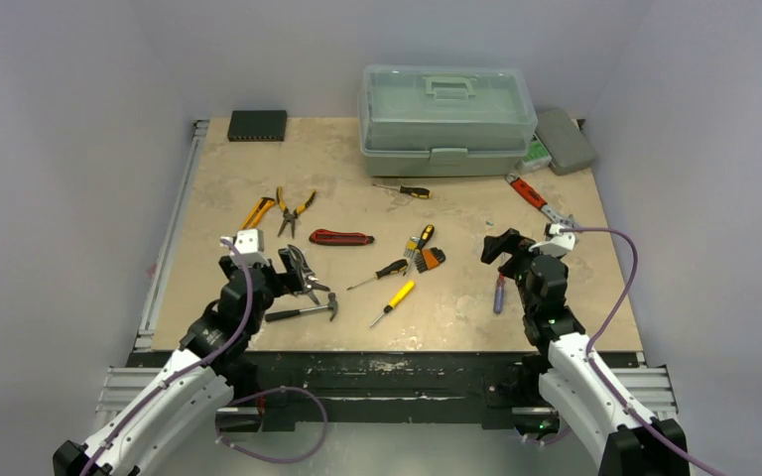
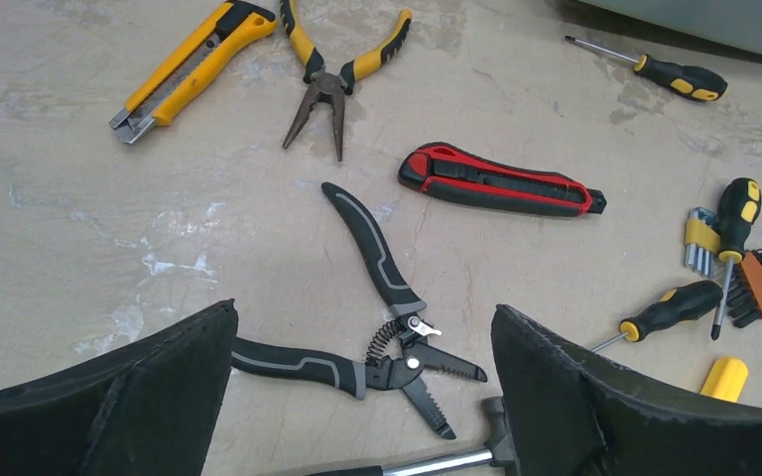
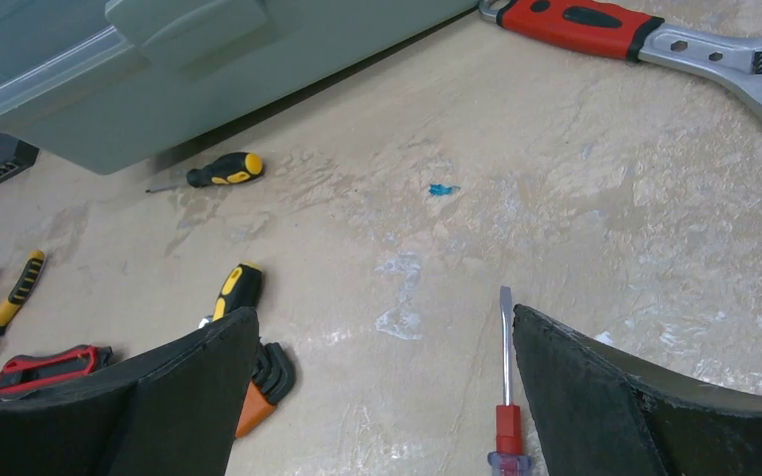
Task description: Pack the tool kit
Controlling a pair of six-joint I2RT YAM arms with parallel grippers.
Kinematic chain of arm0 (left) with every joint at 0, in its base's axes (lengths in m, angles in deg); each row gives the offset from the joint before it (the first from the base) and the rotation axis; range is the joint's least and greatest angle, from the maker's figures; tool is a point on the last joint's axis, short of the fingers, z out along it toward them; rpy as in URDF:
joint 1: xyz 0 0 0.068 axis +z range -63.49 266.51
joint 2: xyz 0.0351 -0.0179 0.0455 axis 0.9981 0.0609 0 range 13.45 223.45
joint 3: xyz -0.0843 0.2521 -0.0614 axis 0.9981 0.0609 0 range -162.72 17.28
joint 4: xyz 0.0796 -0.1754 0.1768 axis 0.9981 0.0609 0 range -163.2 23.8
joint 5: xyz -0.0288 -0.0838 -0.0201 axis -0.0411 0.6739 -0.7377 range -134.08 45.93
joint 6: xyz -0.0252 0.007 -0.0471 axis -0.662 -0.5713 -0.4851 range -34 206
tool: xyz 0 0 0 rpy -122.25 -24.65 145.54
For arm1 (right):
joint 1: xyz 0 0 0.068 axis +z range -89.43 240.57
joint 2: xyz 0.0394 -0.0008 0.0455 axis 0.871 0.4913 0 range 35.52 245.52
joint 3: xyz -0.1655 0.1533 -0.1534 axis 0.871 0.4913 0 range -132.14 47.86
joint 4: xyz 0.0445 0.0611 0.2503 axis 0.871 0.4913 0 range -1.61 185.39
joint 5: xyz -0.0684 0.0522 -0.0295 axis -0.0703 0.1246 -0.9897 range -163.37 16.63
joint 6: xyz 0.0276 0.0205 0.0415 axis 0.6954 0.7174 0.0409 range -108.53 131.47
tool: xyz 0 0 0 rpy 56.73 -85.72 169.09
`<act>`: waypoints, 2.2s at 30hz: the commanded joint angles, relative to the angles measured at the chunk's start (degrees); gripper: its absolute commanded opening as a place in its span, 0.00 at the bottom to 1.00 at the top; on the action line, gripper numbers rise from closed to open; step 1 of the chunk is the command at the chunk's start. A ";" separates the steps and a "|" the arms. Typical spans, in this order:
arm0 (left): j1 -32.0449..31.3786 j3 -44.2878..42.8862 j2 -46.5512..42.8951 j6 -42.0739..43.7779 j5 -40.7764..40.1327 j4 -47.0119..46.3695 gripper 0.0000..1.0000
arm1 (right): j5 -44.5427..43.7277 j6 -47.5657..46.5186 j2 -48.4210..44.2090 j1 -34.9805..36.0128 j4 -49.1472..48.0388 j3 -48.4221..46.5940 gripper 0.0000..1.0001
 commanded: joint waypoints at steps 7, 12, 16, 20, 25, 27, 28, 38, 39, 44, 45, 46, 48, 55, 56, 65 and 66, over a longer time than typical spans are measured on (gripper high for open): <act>-0.23 -1.88 0.64 0.68 1.45 -2.18 0.97 | 0.70 -0.83 -0.14 0.01 -2.30 -1.33 0.99; -0.28 -1.75 0.10 1.14 2.34 -2.28 0.97 | 1.24 -0.31 -0.32 -0.01 -2.69 -0.87 0.99; -0.28 -1.35 -1.27 1.72 3.36 -2.52 0.97 | 1.83 -0.31 0.97 0.00 -2.99 -1.16 0.99; -0.28 -1.74 -1.51 2.74 5.67 -3.25 0.97 | 1.83 -0.77 0.81 0.01 -2.86 -1.34 0.99; -0.30 -6.57 3.30 -0.14 9.90 -3.90 0.97 | 2.32 1.69 -0.94 -0.07 -1.30 -2.61 0.99; -0.25 -9.21 6.67 -1.56 11.03 -4.27 0.97 | 4.80 3.25 -0.38 -0.07 -0.41 -4.24 0.99; -0.25 -10.72 8.56 -2.16 11.50 -4.44 0.97 | 5.50 4.00 0.08 -0.05 0.86 -5.48 0.99; -0.03 -25.06 23.65 -2.58 13.87 -5.79 1.00 | 6.93 2.00 9.82 -0.28 8.97 -21.21 0.99; 0.39 -27.26 26.30 -2.53 14.57 -4.78 1.00 | 6.86 1.76 11.30 -0.70 8.84 -22.35 0.99; 4.02 -35.28 34.94 -2.18 20.57 -6.30 1.00 | 7.45 2.23 19.06 -3.75 7.75 -28.21 0.99; 5.61 -36.95 36.62 -2.31 23.02 -7.16 1.00 | 7.34 2.18 20.87 -3.81 7.56 -29.57 0.99; 6.85 -38.36 38.61 -2.42 25.01 -8.09 1.00 | 7.25 2.27 22.71 -3.90 7.29 -30.70 0.99; 8.68 -41.51 42.96 -2.90 27.46 -9.27 1.00 | 7.31 2.90 26.70 -4.43 7.15 -33.38 0.99; 10.24 -54.79 58.58 -2.25 35.05 -15.64 0.98 | 13.25 7.34 36.38 -10.10 1.97 -41.13 0.99; 10.36 -56.80 60.80 -2.12 35.68 -16.44 0.98 | 14.73 8.24 37.56 -11.13 1.43 -42.44 0.99; 10.84 -72.34 76.18 -1.52 39.42 -21.33 0.98 | 15.56 7.85 46.75 -17.45 1.65 -54.96 0.99; 10.86 -74.28 77.75 -1.43 39.61 -21.27 0.98 | 15.78 7.64 47.94 -18.13 1.80 -56.45 0.99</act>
